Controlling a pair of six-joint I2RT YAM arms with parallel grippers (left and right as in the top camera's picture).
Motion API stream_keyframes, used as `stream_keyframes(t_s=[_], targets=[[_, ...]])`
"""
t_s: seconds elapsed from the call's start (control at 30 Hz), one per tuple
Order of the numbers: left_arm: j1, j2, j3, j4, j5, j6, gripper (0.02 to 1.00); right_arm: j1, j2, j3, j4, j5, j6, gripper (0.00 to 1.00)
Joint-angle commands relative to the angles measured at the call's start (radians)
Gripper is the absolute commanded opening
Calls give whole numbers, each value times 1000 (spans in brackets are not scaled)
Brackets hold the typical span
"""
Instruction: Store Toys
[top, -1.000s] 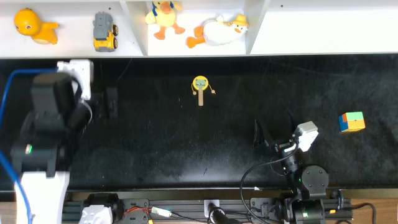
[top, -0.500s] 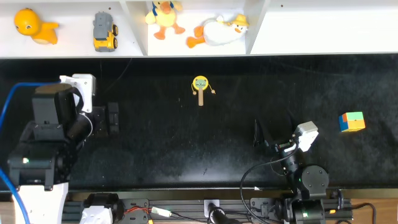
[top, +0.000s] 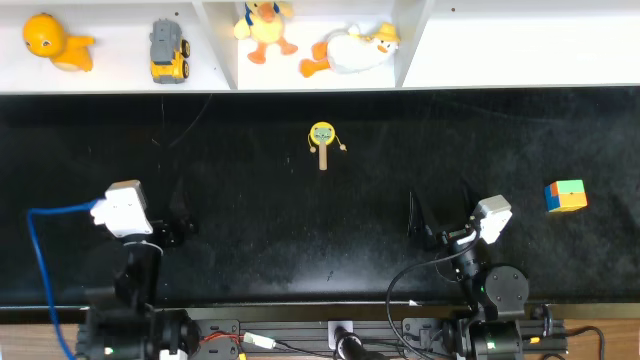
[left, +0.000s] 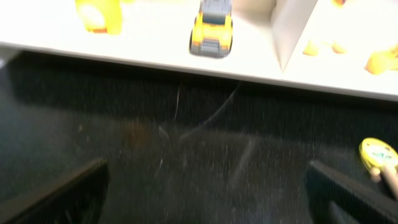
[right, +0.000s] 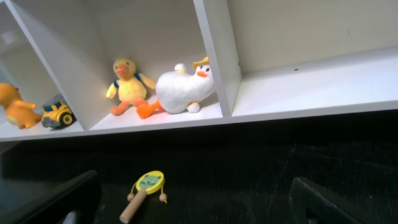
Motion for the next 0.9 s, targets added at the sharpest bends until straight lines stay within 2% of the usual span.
stream_keyframes(t_s=[0.03, 0.27, 0.9], targets=[[8, -150, -172, 116, 2, -74, 998, 8, -8, -13, 5, 8, -3, 996], [8, -280, -300, 206, -17, -76, 998, 8, -8, -13, 5, 8, -3, 996], [1, -278, -320, 261, -18, -72, 998, 8, -8, -13, 5, 8, -3, 993]])
